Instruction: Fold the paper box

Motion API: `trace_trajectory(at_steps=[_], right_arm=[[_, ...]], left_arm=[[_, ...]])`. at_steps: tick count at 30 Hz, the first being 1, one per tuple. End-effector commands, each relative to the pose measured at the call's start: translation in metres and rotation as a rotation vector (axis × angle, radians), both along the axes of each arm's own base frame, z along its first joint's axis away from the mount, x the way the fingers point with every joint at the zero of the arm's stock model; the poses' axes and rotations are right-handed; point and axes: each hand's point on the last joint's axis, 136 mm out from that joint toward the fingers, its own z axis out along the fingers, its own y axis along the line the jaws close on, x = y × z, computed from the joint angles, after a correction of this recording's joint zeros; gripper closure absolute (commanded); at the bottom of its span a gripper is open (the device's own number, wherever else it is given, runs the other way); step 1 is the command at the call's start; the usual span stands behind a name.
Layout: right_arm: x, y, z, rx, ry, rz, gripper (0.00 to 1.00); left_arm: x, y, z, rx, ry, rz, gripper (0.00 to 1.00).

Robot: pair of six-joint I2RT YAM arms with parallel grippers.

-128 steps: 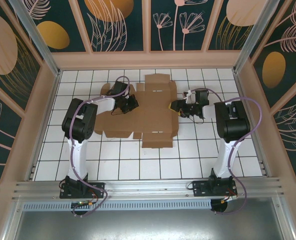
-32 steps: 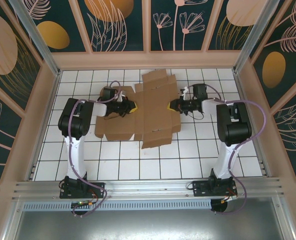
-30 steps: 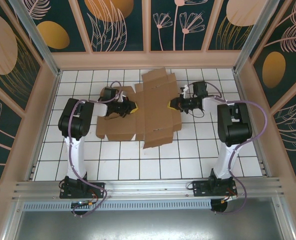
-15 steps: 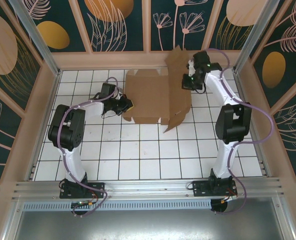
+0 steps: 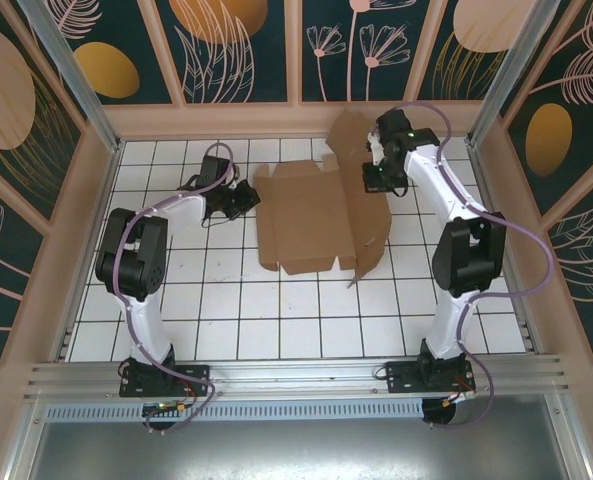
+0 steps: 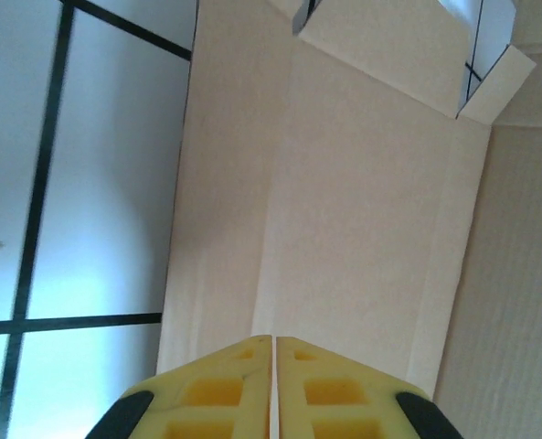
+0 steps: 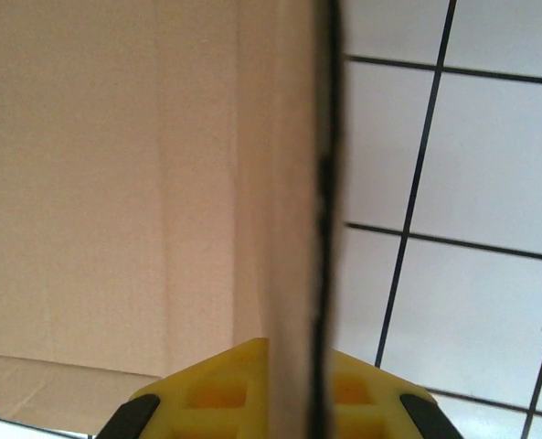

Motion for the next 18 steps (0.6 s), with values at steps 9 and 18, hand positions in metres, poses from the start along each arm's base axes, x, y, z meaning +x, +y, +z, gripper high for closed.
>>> trace_trajectory(at_steps=[9,18], right_arm=[[-0.023,0.006,-0.013,-0.359,0.001,0.081,0.91],[-0.024,0.074,-0.034,-0.521,0.003,0.106,0.89]], left_arm=[[-0.060,-0.059,-0.070,-0.080,0.199,-0.126,0.95],[-0.064,-0.064,-0.071,-0.098,0.208,-0.134,0.96]])
